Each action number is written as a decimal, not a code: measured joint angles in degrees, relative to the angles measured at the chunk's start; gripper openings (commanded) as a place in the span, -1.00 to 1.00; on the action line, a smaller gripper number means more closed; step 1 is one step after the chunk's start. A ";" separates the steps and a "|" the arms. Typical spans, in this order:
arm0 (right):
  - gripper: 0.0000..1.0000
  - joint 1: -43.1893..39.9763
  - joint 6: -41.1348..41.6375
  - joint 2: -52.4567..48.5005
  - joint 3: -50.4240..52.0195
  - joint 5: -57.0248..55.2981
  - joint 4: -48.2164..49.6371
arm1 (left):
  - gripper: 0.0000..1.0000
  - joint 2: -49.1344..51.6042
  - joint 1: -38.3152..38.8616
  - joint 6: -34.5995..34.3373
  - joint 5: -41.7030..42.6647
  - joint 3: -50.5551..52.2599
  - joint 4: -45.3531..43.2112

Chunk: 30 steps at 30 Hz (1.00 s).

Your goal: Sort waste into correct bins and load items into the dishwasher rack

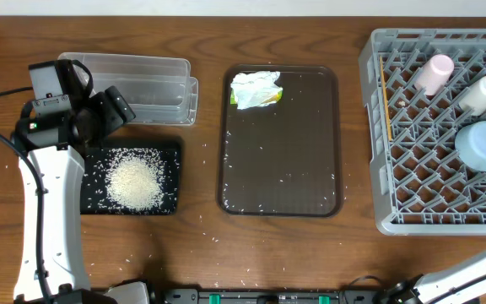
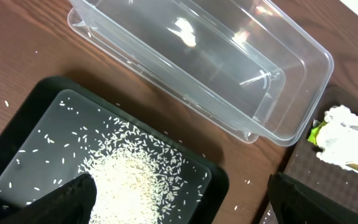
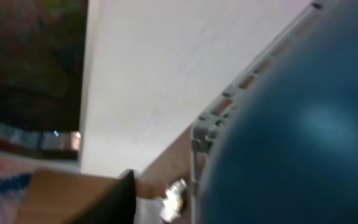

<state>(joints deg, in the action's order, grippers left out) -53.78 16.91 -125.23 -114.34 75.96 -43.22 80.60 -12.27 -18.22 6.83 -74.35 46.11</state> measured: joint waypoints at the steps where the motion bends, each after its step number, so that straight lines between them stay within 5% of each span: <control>1: 0.12 -0.31 0.07 0.00 0.00 -0.33 -0.72 | 0.82 0.00 0.00 0.00 0.00 0.00 0.00; 8: 0.47 -2.80 0.42 1.97 0.13 -10.51 -7.04 | 0.82 0.00 0.00 0.00 0.00 0.00 0.00; 21: 0.29 -3.85 0.50 19.91 0.09 -24.76 -8.83 | 0.82 0.00 0.00 0.00 0.00 0.00 0.00; 30: 0.12 -0.46 -0.22 20.26 0.09 -32.68 -10.40 | 0.82 0.00 0.00 0.00 0.00 0.00 0.00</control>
<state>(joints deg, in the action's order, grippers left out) -54.24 16.69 -104.97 -114.26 43.29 -53.63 80.60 -12.27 -18.22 6.83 -74.35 46.11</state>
